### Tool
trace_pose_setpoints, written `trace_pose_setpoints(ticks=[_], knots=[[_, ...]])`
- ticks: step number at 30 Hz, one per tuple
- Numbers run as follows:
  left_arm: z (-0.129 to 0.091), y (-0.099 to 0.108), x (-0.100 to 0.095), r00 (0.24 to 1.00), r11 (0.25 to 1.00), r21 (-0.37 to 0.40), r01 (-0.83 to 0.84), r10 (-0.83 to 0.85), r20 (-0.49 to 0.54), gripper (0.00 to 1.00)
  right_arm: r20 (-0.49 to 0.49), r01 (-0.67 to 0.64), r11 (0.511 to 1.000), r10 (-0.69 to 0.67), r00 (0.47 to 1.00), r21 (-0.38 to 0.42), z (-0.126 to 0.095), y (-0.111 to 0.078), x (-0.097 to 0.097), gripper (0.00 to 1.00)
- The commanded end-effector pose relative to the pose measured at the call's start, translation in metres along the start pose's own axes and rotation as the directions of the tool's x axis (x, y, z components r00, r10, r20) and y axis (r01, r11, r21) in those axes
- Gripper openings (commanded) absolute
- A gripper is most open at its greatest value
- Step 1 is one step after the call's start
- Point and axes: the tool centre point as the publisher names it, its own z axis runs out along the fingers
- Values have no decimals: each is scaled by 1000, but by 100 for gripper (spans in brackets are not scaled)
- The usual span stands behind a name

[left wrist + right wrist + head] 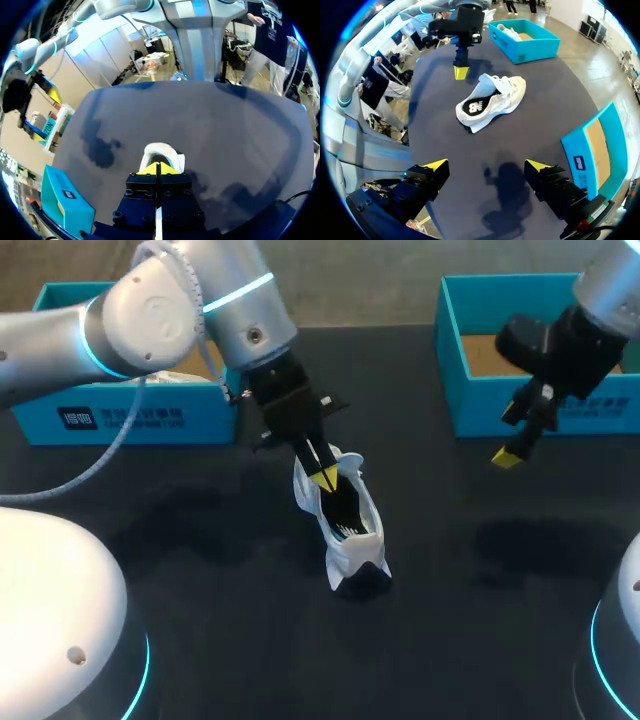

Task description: Take the shoe out of the shoebox, open the shoe tongue, remove and reinsert the insole, then place the shoe into the shoebox

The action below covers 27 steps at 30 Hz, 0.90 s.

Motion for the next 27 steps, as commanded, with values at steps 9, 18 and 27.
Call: trace_pose_setpoints(ticks=[9, 18, 27], knots=[[14, 20, 0, 977, 998, -31, -50, 43, -209, 0, 35, -6, 1000, 5, 999, 27, -44, -26, -2, 100], [29, 25, -1, 969, 998, -31, -61, 51, -241, 0, 68, -7, 999, 4, 998, 44, -74, -38, -8, 100], [50, 35, -5, 950, 992, -87, -89, 58, -307, 0, 76, -16, 999, 13, 997, 45, -79, -43, -6, 100]])
